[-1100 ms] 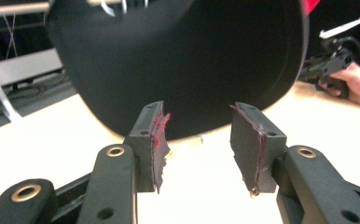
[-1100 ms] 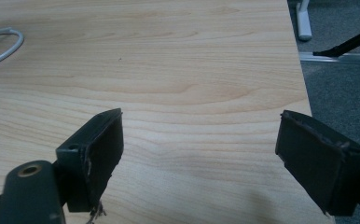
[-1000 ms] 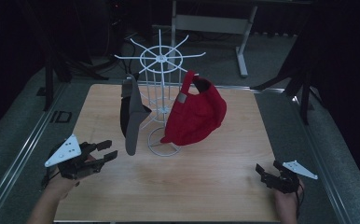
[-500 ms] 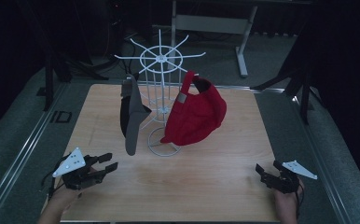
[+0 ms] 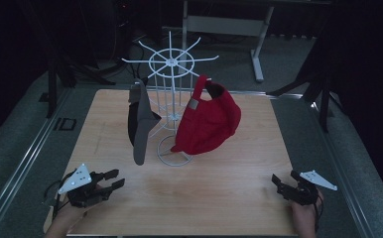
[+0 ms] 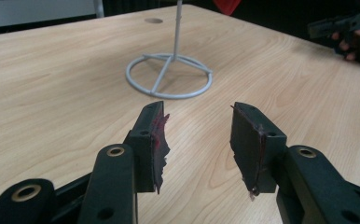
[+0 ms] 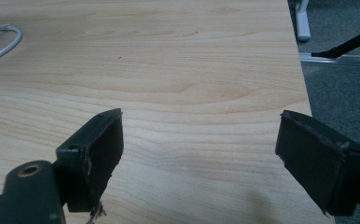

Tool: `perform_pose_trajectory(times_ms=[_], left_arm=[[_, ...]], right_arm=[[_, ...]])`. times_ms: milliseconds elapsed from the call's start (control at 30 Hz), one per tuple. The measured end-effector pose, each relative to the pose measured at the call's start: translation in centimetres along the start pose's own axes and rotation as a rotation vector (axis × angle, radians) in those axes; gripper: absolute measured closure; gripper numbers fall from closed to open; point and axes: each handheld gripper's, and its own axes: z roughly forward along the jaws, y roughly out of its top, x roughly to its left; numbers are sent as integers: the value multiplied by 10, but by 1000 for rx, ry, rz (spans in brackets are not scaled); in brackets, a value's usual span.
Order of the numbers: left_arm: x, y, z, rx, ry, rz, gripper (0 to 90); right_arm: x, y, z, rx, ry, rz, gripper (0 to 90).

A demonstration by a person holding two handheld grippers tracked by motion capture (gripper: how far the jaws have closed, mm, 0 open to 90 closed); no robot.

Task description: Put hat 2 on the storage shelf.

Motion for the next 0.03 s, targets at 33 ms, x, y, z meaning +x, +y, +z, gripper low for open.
perform_pose_trajectory(times_ms=[33], left_arm=[[0,-1,0,0,-1,-6,556]], right_arm=[[0,0,0,0,-1,-1,147]])
